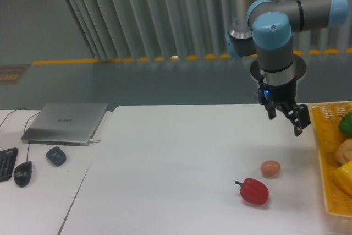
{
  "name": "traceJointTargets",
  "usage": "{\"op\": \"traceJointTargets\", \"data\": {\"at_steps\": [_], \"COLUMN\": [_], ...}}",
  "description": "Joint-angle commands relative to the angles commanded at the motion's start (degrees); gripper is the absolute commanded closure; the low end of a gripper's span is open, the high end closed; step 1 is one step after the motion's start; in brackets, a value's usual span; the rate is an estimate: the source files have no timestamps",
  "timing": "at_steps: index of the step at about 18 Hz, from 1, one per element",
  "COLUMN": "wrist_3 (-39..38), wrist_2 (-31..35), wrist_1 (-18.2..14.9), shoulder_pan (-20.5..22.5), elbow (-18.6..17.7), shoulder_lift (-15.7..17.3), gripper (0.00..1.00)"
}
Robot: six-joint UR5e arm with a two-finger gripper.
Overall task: Place the green pepper on the table
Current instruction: 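Move the open gripper over the yellow basket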
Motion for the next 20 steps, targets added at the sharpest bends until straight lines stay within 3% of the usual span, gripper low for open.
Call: {"op": "traceJointTargets", "data": {"at_steps": [14,20], "wrist_3": [-4.39,-6.59], "wrist_2": [-2.11,-2.2], "wrist_1": [1.94,9.66], "shoulder_pan": [3.86,7.11], "elbow": [-2.64,-6.68], "shoulder_lift": [0.88,0.62], "gripper": [0.0,0.0]}}
